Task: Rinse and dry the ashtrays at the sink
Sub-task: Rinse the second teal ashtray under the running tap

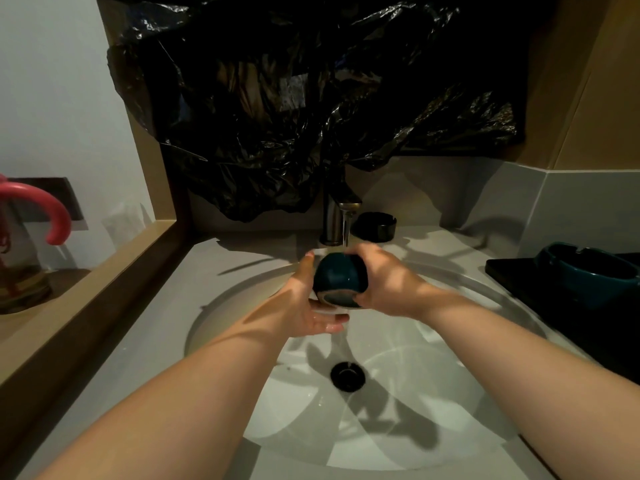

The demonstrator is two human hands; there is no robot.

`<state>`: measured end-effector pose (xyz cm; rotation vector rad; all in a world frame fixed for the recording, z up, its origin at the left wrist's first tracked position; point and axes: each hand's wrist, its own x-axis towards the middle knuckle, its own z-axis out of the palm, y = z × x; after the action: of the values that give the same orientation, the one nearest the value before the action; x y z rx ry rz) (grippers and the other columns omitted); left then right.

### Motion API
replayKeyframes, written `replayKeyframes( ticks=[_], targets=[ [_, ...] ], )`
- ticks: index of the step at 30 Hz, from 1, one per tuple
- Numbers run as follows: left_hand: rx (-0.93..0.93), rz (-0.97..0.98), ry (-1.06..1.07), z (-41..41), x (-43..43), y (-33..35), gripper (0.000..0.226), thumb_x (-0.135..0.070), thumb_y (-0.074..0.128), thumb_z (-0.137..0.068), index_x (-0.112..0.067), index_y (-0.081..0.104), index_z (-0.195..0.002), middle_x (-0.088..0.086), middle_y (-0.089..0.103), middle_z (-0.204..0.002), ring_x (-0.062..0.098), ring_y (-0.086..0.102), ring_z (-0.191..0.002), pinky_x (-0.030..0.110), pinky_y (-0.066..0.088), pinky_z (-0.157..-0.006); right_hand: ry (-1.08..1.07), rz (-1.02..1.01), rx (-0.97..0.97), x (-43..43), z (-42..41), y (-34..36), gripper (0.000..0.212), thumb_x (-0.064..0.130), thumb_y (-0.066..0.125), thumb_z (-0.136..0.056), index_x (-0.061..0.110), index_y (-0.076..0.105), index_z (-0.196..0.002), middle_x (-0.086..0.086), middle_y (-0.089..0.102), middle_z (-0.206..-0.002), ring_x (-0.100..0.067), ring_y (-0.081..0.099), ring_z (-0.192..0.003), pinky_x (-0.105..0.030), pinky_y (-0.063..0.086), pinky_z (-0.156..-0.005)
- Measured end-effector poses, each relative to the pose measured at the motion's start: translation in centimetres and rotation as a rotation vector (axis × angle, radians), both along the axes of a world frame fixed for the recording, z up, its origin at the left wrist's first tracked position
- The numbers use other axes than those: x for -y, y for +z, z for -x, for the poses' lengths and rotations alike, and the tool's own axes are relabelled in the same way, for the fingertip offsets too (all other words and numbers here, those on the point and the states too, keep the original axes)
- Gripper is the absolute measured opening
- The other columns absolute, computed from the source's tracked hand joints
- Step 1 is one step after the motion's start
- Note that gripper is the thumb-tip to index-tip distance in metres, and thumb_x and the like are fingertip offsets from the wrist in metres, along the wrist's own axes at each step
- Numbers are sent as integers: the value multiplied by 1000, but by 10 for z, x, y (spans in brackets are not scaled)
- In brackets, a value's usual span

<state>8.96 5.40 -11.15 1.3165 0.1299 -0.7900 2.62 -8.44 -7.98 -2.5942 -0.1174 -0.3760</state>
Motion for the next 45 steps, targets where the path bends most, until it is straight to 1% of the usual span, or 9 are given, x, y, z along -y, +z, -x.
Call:
replayKeyframes(
  ticks=[6,11,17,19,22,26,34,42,45],
  targets=[
    [-80,-84,42,1,-4,-2,63,-58,62,-82,-12,54,-124,22,67,-109,34,70,-84,37,58,-55,50,245,-35,-2,6,-10,49,9,66,-77,28,43,-116,4,46,-110,-15,50,-99,-29,49,-84],
    [-51,52,103,9,-4,8,37,-28,59,-91,-11,50,-123,20,60,-107,34,65,-87,37,58,-50,95,393,85,8,3,-14,49,2,63,-78,23,43,-118,1,45,-112,-17,44,-104,-29,43,-87],
    [-74,66,133,13,-5,11,29,-26,54,-95,-12,52,-120,18,58,-103,34,64,-88,41,60,-54,-91,-160,-44,23,-3,-19,72,-1,63,-83,20,29,-143,-3,38,-139,-20,40,-128,-24,42,-98],
    [-103,75,142,13,-5,10,31,-28,57,-93,-13,53,-121,18,58,-105,35,63,-90,41,60,-53,-124,-448,-174,22,-4,-19,66,-3,59,-86,19,32,-142,-4,45,-133,-20,48,-117,-23,49,-87],
    [-133,88,155,8,-7,6,34,-27,61,-90,-13,54,-121,17,57,-112,36,61,-96,39,57,-44,-145,-718,-341,16,-5,-20,52,3,51,-93,23,37,-140,-5,52,-130,-20,53,-114,-32,46,-93],
    [-186,53,120,1,-9,0,38,-36,53,-93,-13,58,-123,17,61,-112,32,60,-93,30,53,-40,-176,-643,-360,3,-13,-20,43,13,38,-98,24,35,-140,-4,53,-128,-21,52,-113,-35,45,-92],
    [-223,47,-47,7,-5,2,56,-56,40,-95,-7,63,-112,13,69,-72,26,62,-67,28,55,-42,-329,-732,-378,0,-20,-13,29,13,31,-96,19,44,-122,-8,51,-114,-25,53,-104,-44,55,-82],
    [-178,117,13,8,1,4,42,-43,52,-94,-9,59,-116,17,63,-107,30,64,-88,34,59,-47,-329,-901,-355,5,-17,-16,39,8,31,-95,19,48,-129,-11,57,-120,-26,55,-110,-41,53,-87],
    [-92,114,14,8,-2,4,33,-21,58,-92,-14,51,-123,23,55,-122,41,65,-97,38,58,-47,-273,-1258,-311,10,-12,-18,49,-8,26,-84,10,55,-120,-19,59,-120,-35,55,-113,-44,49,-94]
  ],
)
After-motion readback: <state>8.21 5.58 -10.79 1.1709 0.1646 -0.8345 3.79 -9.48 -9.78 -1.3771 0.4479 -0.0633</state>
